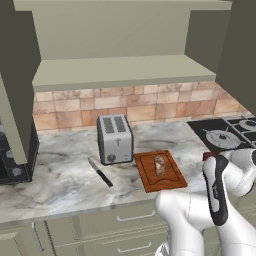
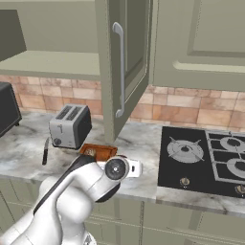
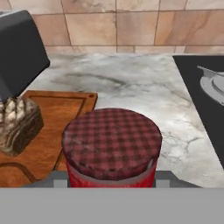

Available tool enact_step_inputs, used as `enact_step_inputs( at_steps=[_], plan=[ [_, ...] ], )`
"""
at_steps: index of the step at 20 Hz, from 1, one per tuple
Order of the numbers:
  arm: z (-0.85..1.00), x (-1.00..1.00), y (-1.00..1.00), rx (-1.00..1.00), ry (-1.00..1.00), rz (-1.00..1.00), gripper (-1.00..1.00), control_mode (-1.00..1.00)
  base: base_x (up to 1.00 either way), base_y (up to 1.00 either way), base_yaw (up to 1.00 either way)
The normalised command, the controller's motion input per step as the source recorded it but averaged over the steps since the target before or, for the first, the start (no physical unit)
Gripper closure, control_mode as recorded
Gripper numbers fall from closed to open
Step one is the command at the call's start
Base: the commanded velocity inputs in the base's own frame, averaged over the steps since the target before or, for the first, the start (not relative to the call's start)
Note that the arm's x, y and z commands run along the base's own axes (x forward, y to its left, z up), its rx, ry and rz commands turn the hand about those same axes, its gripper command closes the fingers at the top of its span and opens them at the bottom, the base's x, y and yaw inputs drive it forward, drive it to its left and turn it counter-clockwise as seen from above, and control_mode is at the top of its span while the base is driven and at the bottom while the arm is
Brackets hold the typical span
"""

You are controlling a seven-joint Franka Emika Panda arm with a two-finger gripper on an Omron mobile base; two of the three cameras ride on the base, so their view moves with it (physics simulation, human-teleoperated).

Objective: Pick the bread, place it on the cutting board, pick the jam, place it on the counter, and close the cabinet.

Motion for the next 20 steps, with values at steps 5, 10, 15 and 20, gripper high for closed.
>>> enact_step_inputs(
  at_steps=[5, 10, 15, 20],
  plan=[
    [-0.29, 0.07, -0.14, 0.00, 0.00, 0.00, 1.00, -1.00, 0.00, 0.00, 0.00],
    [-0.30, 0.18, -0.02, 0.00, 0.00, 0.00, 1.00, -1.00, 0.00, 0.00, 0.00],
    [-0.29, 0.29, 0.00, 0.00, 0.00, 0.00, 1.00, -1.00, 0.00, 0.00, 0.00],
    [-0.31, 0.32, 0.00, 0.00, 0.00, 0.00, 1.00, -1.00, 0.00, 0.00, 0.00]
  ],
)
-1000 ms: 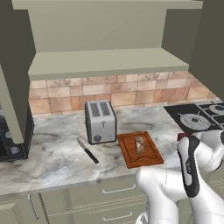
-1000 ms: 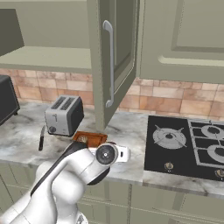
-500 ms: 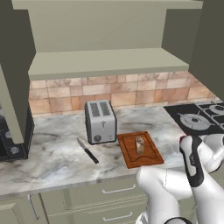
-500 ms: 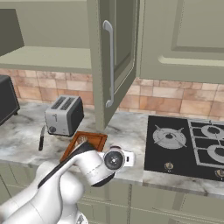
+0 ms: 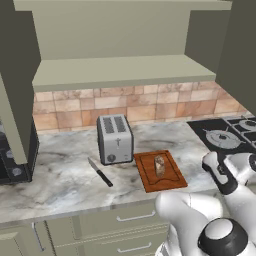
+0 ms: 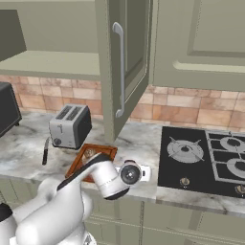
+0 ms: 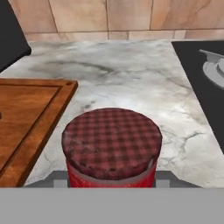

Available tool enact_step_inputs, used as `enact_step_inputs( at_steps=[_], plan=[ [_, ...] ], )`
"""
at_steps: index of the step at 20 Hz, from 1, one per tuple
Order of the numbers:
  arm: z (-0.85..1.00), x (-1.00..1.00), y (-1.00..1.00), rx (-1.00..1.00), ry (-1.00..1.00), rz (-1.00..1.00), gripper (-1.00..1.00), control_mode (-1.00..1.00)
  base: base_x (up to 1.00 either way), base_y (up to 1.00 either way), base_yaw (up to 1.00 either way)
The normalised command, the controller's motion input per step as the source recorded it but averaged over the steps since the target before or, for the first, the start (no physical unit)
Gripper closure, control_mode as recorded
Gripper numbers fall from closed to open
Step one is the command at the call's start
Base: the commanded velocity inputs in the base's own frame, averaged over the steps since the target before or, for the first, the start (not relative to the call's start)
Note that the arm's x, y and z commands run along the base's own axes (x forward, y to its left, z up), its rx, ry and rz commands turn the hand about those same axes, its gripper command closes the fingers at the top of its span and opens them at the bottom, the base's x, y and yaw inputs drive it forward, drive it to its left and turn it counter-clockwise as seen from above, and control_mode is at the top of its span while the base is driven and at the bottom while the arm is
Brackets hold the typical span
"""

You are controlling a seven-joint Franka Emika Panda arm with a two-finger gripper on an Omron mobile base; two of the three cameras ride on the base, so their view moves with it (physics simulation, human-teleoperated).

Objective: Pick the bread, place it on the cutting board, pick the jam, place it on the counter, and close the cabinet.

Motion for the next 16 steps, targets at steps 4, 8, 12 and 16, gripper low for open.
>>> enact_step_inputs(
  at_steps=[4, 8, 12, 16],
  plan=[
    [-0.35, 0.31, 0.00, 0.00, 0.00, 0.00, 1.00, -1.00, 0.00, 0.00, 0.00],
    [-0.34, 0.32, 0.00, 0.00, 0.00, 0.00, 1.00, -1.00, 0.00, 0.00, 0.00],
    [-0.30, 0.29, 0.00, 0.00, 0.00, 0.00, 1.00, -1.00, 0.00, 0.00, 0.00],
    [-0.27, 0.19, 0.00, 0.00, 0.00, 0.00, 1.00, -1.00, 0.00, 0.00, 0.00]
  ],
)
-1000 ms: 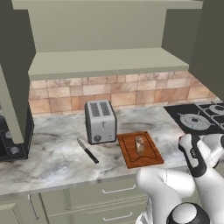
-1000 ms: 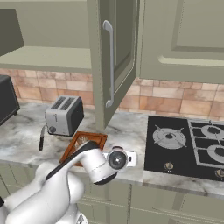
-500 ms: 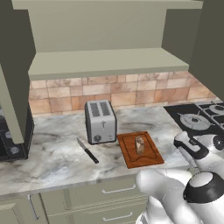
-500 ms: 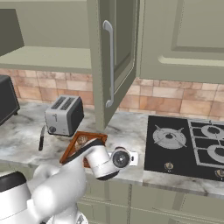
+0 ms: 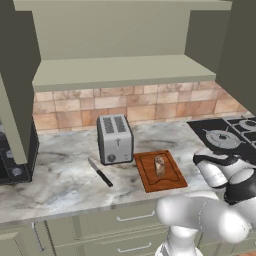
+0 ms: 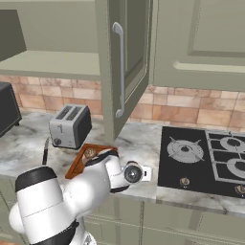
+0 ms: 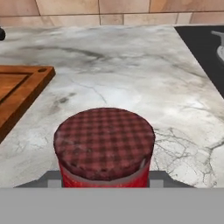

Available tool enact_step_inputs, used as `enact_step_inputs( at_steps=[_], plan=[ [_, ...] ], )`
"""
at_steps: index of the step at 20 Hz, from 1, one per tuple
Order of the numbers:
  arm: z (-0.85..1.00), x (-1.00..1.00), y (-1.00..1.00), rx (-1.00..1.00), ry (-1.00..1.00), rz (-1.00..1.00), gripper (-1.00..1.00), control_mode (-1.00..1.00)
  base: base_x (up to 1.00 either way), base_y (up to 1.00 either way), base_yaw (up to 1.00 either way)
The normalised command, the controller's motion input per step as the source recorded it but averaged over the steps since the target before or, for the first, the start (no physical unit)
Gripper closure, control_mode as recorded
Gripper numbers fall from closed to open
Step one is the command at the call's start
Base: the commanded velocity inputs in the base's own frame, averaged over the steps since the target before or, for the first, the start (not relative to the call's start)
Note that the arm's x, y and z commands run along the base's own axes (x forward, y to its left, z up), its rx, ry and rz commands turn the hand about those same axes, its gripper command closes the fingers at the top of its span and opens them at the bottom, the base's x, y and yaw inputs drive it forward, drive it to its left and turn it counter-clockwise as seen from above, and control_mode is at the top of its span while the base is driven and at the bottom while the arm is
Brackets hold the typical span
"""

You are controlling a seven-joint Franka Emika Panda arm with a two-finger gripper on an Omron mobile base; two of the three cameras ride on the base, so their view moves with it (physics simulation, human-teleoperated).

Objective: Pick the bread, place it on the cutting board, pick the jam, place it on the counter, and close the cabinet.

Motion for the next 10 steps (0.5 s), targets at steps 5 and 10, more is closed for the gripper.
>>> enact_step_inputs(
  at_steps=[5, 10],
  plan=[
    [-0.24, 0.07, 0.00, 0.00, -0.01, 0.00, 1.00, -1.00, 0.00, 0.00, 0.00],
    [-0.22, 0.00, 0.00, 0.00, -0.03, 0.00, 1.00, -1.00, 0.00, 0.00, 0.00]
  ],
)
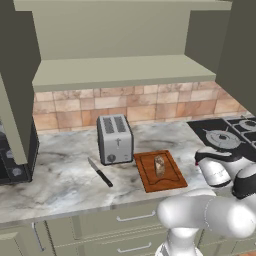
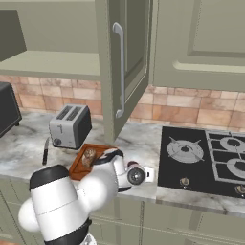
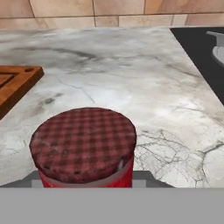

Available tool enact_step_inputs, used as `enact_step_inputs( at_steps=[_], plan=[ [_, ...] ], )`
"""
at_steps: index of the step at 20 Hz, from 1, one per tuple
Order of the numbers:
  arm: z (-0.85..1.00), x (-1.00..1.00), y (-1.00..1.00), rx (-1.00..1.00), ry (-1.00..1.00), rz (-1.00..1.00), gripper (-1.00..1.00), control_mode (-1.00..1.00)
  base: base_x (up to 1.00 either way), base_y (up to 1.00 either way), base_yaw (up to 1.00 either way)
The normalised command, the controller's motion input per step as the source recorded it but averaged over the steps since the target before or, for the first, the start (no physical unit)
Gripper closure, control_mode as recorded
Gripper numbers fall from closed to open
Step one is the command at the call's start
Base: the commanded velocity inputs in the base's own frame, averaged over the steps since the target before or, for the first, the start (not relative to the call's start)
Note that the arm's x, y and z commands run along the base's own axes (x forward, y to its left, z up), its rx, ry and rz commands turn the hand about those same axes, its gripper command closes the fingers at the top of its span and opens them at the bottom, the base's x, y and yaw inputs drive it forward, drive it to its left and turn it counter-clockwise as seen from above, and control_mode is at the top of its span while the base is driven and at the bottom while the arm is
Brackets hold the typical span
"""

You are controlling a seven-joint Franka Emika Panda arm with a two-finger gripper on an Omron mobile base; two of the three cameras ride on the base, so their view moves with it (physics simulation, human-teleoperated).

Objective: Pick the bread, place it on the cutting board, pick the jam, place it on the counter, and close the cabinet.

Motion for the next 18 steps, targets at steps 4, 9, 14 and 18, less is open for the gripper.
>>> enact_step_inputs(
  at_steps=[4, 9, 14, 18],
  plan=[
    [-0.17, 0.00, 0.00, 0.00, -0.01, 0.00, 1.00, -1.00, 0.00, 0.00, 0.00],
    [-0.02, 0.00, 0.00, 0.00, 0.00, 0.00, -1.00, -1.00, 0.00, 0.00, 0.00],
    [0.00, 0.00, 0.00, 0.00, 0.00, 0.00, -1.00, -1.00, 0.00, 0.00, 0.00],
    [0.00, 0.00, 0.00, 0.00, 0.00, 0.00, -1.00, -1.00, 0.00, 0.00, 0.00]
  ],
)
